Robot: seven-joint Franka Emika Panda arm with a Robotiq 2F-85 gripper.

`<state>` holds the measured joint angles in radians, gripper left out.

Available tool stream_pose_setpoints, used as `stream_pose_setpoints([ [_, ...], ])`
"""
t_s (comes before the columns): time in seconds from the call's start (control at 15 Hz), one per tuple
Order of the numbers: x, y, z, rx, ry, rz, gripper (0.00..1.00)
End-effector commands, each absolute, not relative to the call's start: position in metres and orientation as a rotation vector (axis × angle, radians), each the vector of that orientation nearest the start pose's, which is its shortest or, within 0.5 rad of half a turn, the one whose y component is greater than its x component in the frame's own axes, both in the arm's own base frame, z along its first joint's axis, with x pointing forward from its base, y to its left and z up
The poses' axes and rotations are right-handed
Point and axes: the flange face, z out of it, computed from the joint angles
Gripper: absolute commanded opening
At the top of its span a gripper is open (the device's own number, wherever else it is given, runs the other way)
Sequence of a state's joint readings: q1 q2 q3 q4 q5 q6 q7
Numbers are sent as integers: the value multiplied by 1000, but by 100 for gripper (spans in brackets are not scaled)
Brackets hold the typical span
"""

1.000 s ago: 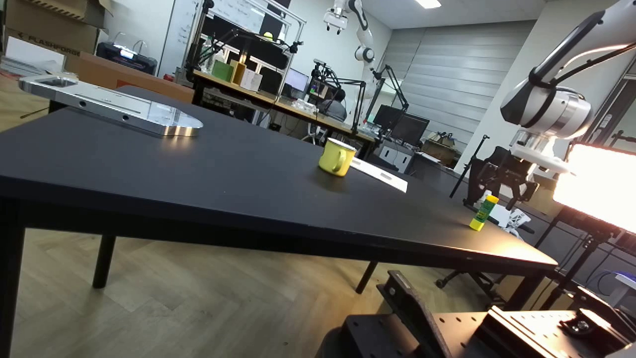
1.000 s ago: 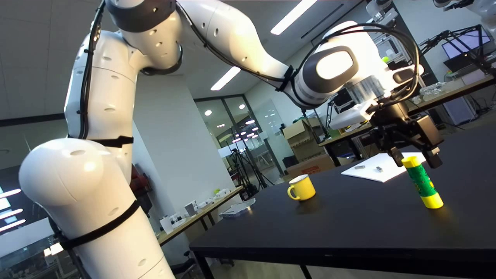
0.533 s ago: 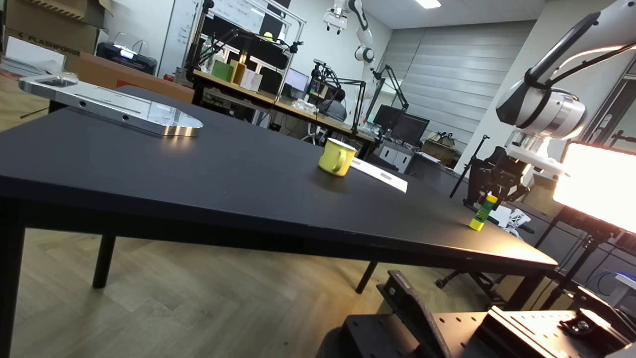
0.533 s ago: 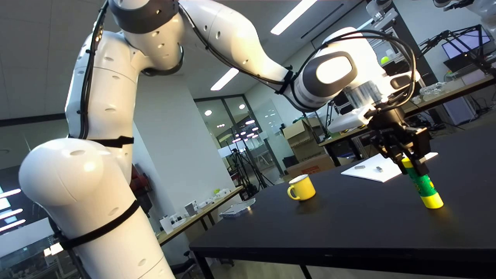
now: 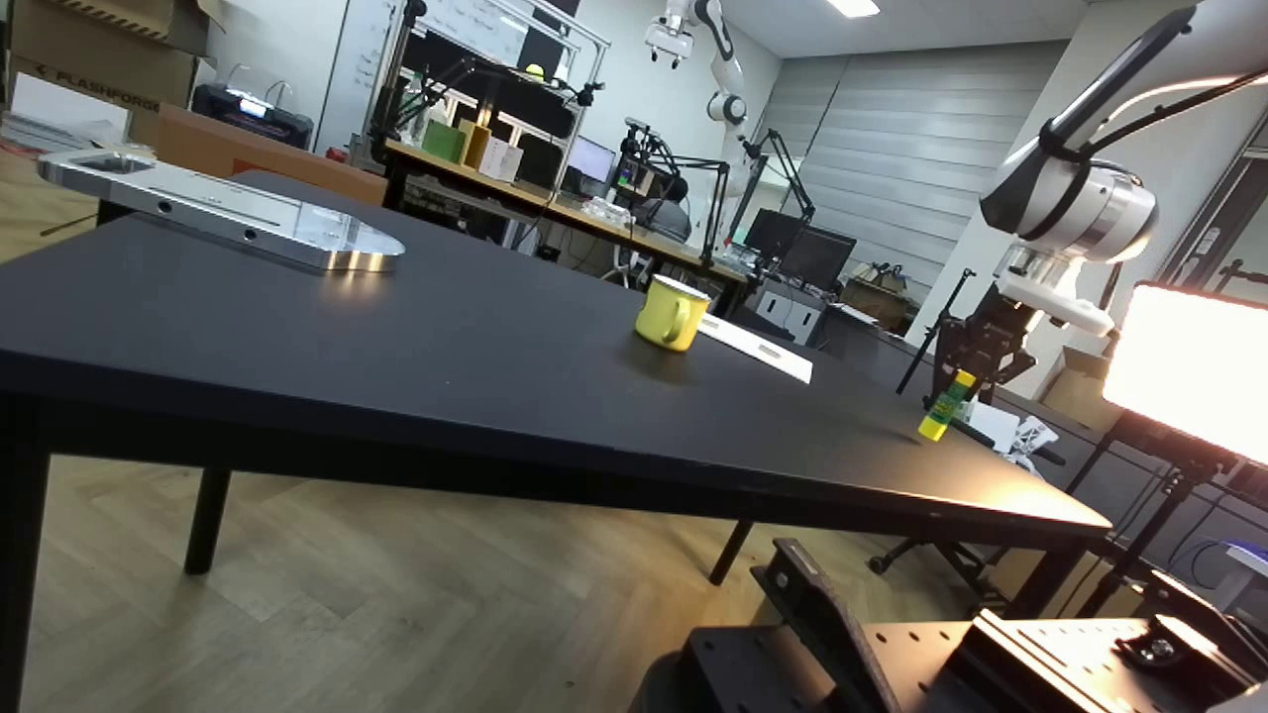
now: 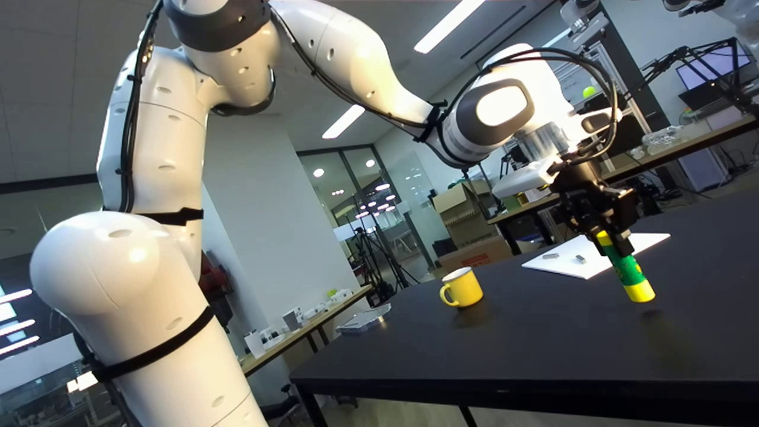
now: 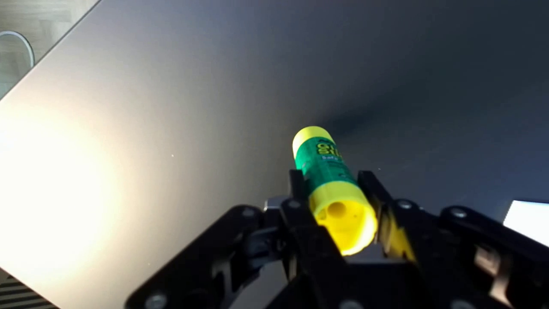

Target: Take the paper glue from the cup and place it on the table afterward return it to the cup

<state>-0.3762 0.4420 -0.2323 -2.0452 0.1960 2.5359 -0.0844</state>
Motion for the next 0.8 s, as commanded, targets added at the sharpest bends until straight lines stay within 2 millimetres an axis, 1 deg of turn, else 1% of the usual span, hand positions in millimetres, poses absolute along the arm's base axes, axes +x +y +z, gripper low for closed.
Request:
stream_pose_setpoints([
  [0.0,506,-325,277,-2984,936,-194,9],
  [0.13,513,-311,297,-2995,882,-257,9],
  [0.33,524,-276,327,-3019,760,-349,9],
  [0.53,532,-224,349,-3036,590,-405,9],
  [0.73,538,-165,369,-3035,416,-484,9],
])
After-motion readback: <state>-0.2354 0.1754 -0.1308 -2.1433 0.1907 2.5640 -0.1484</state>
